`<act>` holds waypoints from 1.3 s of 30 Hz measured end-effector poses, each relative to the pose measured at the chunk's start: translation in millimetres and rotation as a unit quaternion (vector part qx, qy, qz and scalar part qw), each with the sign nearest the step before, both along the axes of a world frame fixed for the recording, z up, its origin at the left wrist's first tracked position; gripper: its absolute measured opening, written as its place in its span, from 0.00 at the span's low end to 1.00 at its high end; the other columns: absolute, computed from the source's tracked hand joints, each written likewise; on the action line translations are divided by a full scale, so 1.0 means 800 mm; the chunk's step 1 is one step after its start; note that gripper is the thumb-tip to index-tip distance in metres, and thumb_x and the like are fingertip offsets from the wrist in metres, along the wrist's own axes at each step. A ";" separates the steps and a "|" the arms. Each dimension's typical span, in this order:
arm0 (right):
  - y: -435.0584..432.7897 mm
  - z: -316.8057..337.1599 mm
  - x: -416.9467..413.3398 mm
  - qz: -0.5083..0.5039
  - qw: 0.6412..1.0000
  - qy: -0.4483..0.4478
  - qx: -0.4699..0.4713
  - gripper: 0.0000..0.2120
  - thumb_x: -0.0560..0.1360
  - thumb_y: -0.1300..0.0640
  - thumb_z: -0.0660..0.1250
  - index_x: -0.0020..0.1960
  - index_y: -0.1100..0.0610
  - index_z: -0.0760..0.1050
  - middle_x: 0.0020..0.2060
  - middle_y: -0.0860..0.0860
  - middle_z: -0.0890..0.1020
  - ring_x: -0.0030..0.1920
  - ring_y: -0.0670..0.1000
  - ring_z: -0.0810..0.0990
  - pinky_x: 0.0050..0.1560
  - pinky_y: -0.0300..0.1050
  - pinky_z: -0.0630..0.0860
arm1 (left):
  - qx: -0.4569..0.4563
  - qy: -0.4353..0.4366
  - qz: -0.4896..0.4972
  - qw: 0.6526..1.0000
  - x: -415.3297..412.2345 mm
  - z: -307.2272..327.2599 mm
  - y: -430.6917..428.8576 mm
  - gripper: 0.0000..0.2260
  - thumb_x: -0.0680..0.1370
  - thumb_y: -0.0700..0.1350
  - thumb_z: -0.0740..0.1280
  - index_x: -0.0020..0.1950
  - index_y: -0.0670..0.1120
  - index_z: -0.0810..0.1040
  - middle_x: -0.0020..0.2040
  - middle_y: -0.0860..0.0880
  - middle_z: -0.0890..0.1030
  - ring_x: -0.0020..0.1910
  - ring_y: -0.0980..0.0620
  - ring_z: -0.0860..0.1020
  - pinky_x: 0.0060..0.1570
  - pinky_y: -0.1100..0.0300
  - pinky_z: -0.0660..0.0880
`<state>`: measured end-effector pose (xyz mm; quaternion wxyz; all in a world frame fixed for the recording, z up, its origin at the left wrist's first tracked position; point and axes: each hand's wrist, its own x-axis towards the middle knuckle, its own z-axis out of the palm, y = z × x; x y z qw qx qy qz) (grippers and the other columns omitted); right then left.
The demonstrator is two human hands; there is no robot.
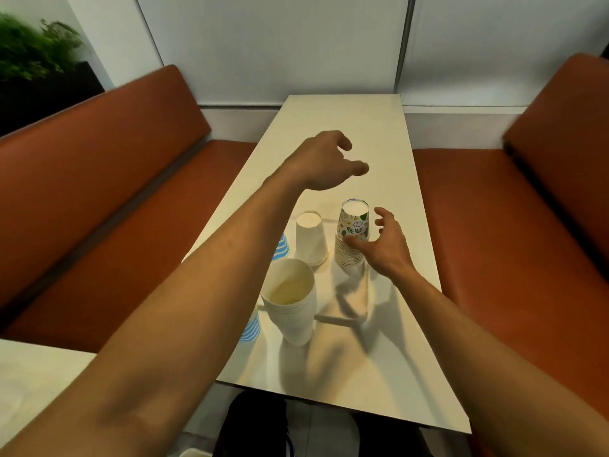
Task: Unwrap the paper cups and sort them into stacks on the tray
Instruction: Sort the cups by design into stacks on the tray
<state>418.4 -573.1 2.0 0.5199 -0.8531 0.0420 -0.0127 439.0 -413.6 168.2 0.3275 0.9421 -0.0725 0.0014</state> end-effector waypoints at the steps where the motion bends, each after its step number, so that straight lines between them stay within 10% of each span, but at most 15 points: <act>1: -0.003 0.007 -0.010 -0.016 1.000 -0.010 0.015 0.43 0.71 0.50 0.81 0.79 0.52 0.62 0.73 0.55 0.72 0.71 0.56 0.73 0.69 0.55 0.73 | -0.035 -0.014 0.005 0.999 -0.012 0.007 0.002 0.25 0.76 0.58 0.74 0.70 0.50 0.75 0.61 0.51 0.81 0.55 0.49 0.82 0.59 0.51 0.79; 8: -0.016 0.047 -0.125 -0.048 0.985 -0.059 0.158 0.30 0.73 0.53 0.79 0.72 0.50 0.71 0.61 0.50 0.79 0.62 0.49 0.78 0.63 0.48 0.78 | -0.275 -0.122 0.009 0.954 -0.142 0.032 0.029 0.14 0.77 0.51 0.75 0.61 0.53 0.80 0.53 0.52 0.85 0.50 0.52 0.85 0.53 0.47 0.83; 19: 0.028 0.001 -0.212 0.106 0.983 0.048 0.144 0.35 0.69 0.50 0.82 0.70 0.44 0.68 0.61 0.46 0.79 0.60 0.45 0.78 0.56 0.40 0.76 | -0.408 -0.089 0.160 0.895 -0.310 -0.096 0.067 0.06 0.81 0.38 0.71 0.55 0.48 0.83 0.49 0.50 0.86 0.49 0.52 0.83 0.44 0.59 0.82; 26: 0.066 -0.027 -0.213 0.130 0.983 0.057 0.113 0.47 0.66 0.50 0.84 0.77 0.45 0.60 0.67 0.48 0.73 0.66 0.49 0.74 0.61 0.41 0.70 | -0.344 0.042 0.299 0.889 -0.331 -0.233 0.055 0.11 0.80 0.42 0.71 0.54 0.58 0.78 0.55 0.56 0.83 0.51 0.58 0.82 0.49 0.59 0.83; 31: 0.095 -0.021 -0.195 0.141 0.983 0.041 0.106 0.53 0.64 0.53 0.86 0.79 0.49 0.57 0.68 0.47 0.72 0.67 0.46 0.72 0.64 0.41 0.68 | -0.293 0.143 0.273 0.905 -0.317 -0.274 0.055 0.26 0.78 0.45 0.73 0.73 0.55 0.68 0.60 0.55 0.78 0.51 0.59 0.79 0.58 0.57 0.78; 39: 0.105 -0.024 -0.188 0.122 0.989 0.023 0.085 0.36 0.63 0.51 0.85 0.66 0.51 0.74 0.57 0.46 0.83 0.56 0.48 0.82 0.55 0.46 0.79 | -0.298 0.160 0.264 0.903 -0.309 -0.278 0.056 0.29 0.78 0.46 0.73 0.76 0.56 0.66 0.63 0.54 0.78 0.56 0.51 0.82 0.59 0.55 0.80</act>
